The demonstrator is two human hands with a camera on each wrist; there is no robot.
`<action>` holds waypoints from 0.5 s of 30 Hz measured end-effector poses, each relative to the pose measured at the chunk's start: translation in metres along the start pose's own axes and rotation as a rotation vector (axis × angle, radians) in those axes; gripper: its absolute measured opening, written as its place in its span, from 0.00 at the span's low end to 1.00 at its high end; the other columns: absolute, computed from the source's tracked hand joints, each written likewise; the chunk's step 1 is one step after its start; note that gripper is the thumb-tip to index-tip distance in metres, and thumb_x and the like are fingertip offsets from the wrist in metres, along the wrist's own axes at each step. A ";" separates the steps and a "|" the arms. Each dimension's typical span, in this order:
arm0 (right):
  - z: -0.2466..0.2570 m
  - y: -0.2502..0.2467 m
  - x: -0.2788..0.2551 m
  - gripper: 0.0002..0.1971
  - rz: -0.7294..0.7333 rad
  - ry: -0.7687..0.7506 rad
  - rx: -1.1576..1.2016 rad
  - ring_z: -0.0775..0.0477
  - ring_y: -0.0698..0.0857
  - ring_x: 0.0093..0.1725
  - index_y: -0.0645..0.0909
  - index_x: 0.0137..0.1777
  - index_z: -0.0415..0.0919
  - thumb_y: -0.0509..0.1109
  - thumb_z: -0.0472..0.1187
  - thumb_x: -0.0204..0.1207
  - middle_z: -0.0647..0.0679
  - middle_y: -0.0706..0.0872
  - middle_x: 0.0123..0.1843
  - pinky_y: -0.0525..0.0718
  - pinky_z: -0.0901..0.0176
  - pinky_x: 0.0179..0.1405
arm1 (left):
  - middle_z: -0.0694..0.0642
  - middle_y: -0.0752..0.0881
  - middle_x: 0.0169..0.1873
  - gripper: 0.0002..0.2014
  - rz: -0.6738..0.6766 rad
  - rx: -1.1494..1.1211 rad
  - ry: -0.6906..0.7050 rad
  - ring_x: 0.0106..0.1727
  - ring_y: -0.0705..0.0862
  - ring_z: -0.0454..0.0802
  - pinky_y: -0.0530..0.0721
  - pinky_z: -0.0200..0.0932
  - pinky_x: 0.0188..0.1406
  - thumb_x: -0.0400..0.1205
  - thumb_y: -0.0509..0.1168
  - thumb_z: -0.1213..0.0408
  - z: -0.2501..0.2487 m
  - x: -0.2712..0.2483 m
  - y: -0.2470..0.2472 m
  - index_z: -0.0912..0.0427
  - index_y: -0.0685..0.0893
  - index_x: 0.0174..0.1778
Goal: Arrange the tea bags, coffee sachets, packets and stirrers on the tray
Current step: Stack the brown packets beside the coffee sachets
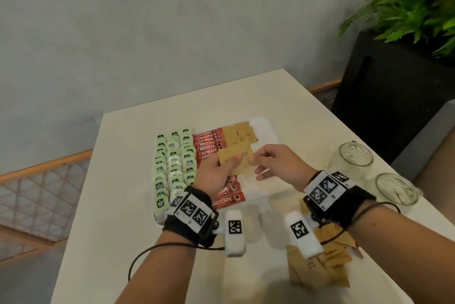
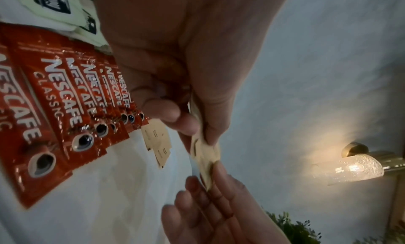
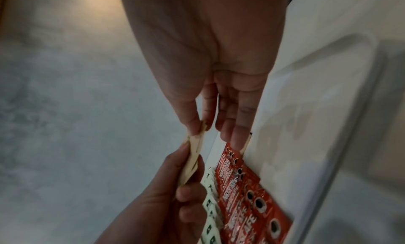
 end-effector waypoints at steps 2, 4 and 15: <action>-0.002 -0.006 0.007 0.09 -0.020 -0.016 -0.056 0.50 0.85 0.36 0.85 0.49 0.31 0.75 0.39 0.77 0.43 0.83 0.40 0.91 0.52 0.43 | 0.52 0.90 0.35 0.07 0.020 0.055 0.004 0.24 0.78 0.42 0.78 0.36 0.23 0.81 0.72 0.59 0.002 0.006 0.000 0.52 0.89 0.53; -0.003 -0.009 0.016 0.09 -0.001 -0.017 -0.128 0.51 0.85 0.35 0.86 0.49 0.32 0.74 0.39 0.78 0.43 0.84 0.38 0.90 0.55 0.43 | 0.54 0.89 0.35 0.06 0.027 0.092 -0.006 0.24 0.78 0.43 0.78 0.36 0.23 0.81 0.72 0.60 0.006 0.013 -0.001 0.52 0.89 0.53; -0.019 -0.034 0.090 0.08 -0.147 0.237 -0.436 0.48 0.81 0.28 0.81 0.46 0.34 0.63 0.37 0.84 0.44 0.82 0.34 0.84 0.63 0.26 | 0.50 0.88 0.47 0.11 -0.106 0.078 0.017 0.42 0.85 0.48 0.85 0.44 0.38 0.86 0.60 0.63 0.001 0.049 -0.032 0.49 0.84 0.62</action>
Point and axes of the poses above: each hand's wrist, its own x-axis towards the middle knuckle, its own y-axis out of the palm, z = x × y, the point moved 5 cm from there along x, towards the middle knuckle
